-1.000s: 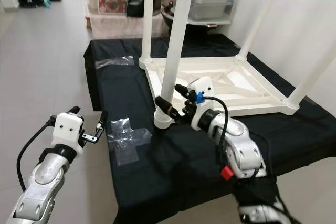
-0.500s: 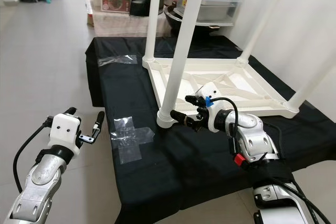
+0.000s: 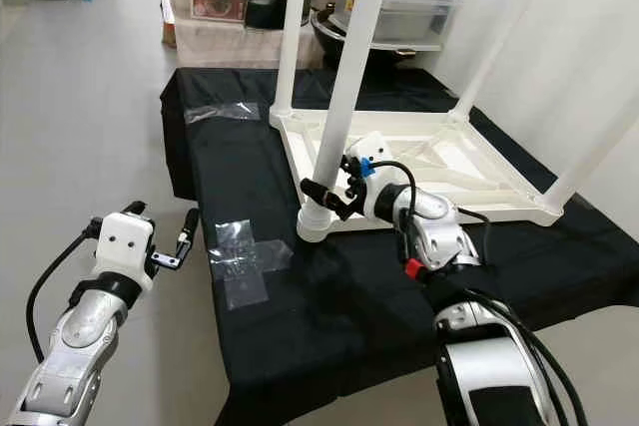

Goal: Building children table

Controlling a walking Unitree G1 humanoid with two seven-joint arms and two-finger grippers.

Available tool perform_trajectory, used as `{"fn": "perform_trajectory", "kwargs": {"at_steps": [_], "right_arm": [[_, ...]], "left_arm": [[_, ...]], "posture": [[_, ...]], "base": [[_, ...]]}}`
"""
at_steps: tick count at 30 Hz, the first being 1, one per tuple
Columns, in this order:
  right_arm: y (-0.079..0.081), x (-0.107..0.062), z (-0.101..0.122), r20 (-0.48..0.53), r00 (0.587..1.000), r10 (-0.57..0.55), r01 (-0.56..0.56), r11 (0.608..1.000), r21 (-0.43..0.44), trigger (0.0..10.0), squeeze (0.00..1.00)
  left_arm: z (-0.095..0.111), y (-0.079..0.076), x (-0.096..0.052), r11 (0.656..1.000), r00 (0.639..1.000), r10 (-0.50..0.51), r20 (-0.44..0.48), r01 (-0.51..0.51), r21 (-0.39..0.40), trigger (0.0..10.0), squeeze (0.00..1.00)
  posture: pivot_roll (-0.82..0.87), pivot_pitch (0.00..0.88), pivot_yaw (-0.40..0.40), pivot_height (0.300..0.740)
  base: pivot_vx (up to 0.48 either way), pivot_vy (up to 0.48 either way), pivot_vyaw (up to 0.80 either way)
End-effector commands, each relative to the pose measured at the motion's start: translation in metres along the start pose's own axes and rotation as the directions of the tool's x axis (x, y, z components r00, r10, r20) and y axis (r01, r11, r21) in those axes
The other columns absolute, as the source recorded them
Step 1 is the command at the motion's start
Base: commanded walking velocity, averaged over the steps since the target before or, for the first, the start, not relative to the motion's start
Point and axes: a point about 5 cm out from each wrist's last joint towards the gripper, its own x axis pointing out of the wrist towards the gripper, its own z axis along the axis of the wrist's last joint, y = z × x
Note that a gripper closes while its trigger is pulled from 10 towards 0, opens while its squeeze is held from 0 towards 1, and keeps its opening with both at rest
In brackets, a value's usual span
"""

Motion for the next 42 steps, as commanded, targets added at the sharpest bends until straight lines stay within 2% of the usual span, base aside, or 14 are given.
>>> {"fn": "perform_trajectory", "kwargs": {"at_steps": [1,9,10,20,26,28,30,31,32,33,34,35,36,42], "right_arm": [[-0.004,0.003,0.005,0.025,0.999,-0.036,0.036,0.999,-0.002,10.0,0.0],[-0.008,0.017,0.015,0.106,0.975,-0.196,0.188,0.979,0.081,10.0,0.0],[-0.009,0.018,0.016,0.124,0.966,-0.226,0.209,0.969,0.132,0.0,0.0],[0.011,0.012,0.002,0.172,0.983,-0.067,0.043,0.989,0.139,0.0,0.0],[0.002,-0.015,-0.022,0.086,0.954,-0.287,0.272,0.949,0.158,0.0,0.0],[-0.005,-0.03,-0.029,0.019,0.872,-0.489,0.477,0.859,0.187,0.0,0.0],[-0.015,-0.058,-0.038,-0.068,0.673,-0.736,0.736,0.658,0.16,0.0,0.0],[-0.015,-0.058,-0.038,-0.068,0.673,-0.736,0.736,0.658,0.16,0.0,0.0],[-0.019,-0.077,-0.044,-0.109,0.541,-0.834,0.841,0.532,0.1,0.0,0.0],[-0.019,-0.077,-0.044,-0.109,0.541,-0.834,0.841,0.532,0.1,0.0,0.0],[-0.021,-0.102,-0.052,-0.163,0.367,-0.916,0.93,0.365,0.047,0.0,0.0],[-0.021,-0.102,-0.052,-0.163,0.367,-0.916,0.93,0.365,0.047,0.0,0.0],[-0.02,-0.122,-0.063,-0.201,0.226,-0.953,0.973,0.232,-0.003,0.0,0.0],[-0.012,-0.133,-0.072,-0.263,0.085,-0.961,0.994,0.099,-0.04,0.0,0.0]], "left_arm": [[-0.003,-0.004,-0.001,1.0,1.0,-0.01,-0.007,0.01,0.002,10.0,0.0],[-0.004,-0.006,-0.002,1.0,1.0,-0.016,-0.01,0.016,0.002,10.0,0.0],[-0.004,-0.006,-0.002,1.0,1.0,-0.017,-0.01,0.017,0.001,10.0,0.0],[-0.006,-0.005,-0.004,1.0,1.0,-0.021,-0.019,0.021,0.003,10.0,0.0],[-0.006,-0.013,-0.003,0.999,0.999,-0.038,-0.023,0.038,-0.007,10.0,0.0],[-0.007,-0.014,-0.004,0.999,0.999,-0.042,-0.025,0.042,-0.007,10.0,0.0],[-0.008,-0.013,-0.004,0.999,0.999,-0.044,-0.029,0.044,-0.007,10.0,0.0],[-0.008,-0.013,-0.004,0.999,0.999,-0.044,-0.029,0.044,-0.007,10.0,0.0],[-0.008,-0.013,-0.004,0.999,0.998,-0.046,-0.032,0.045,-0.007,10.0,0.0],[-0.008,-0.013,-0.004,0.999,0.998,-0.046,-0.032,0.045,-0.007,10.0,0.0],[-0.009,-0.014,-0.004,0.999,0.998,-0.047,-0.033,0.047,-0.008,10.0,0.0],[-0.009,-0.014,-0.004,0.999,0.998,-0.047,-0.033,0.047,-0.008,10.0,0.0],[-0.009,-0.015,-0.004,0.999,0.998,-0.05,-0.034,0.049,-0.01,10.0,0.0],[-0.009,-0.016,-0.004,0.999,0.998,-0.054,-0.035,0.054,-0.01,10.0,0.0]], "posture": [[0.09,0.0,-0.168,0.74],[0.09,0.0,-0.164,0.74],[0.09,0.0,-0.164,0.74],[0.06,0.0,-0.155,0.74],[0.04,0.0,-0.144,0.74],[0.02,0.0,-0.141,0.74],[0.02,0.0,-0.139,0.74],[0.02,0.0,-0.139,0.74],[0.01,0.0,-0.138,0.74],[0.01,0.0,-0.138,0.74],[0.01,0.0,-0.138,0.74],[0.01,0.0,-0.138,0.74],[0.01,0.0,-0.135,0.74],[0.01,0.0,-0.134,0.74]], "base": [[0.0,0.0,0.0],[0.0,0.0,0.0],[0.0,0.0,0.0],[0.0,0.0,0.0],[0.0,0.0,0.0],[0.0,0.0,0.0],[0.0,0.0,0.0],[0.0,0.0,0.0],[0.0,0.0,0.0],[0.0,0.0,0.0],[0.0,0.0,0.0],[0.0,0.0,0.0],[0.0,0.0,0.0],[0.0,0.0,0.0]]}}
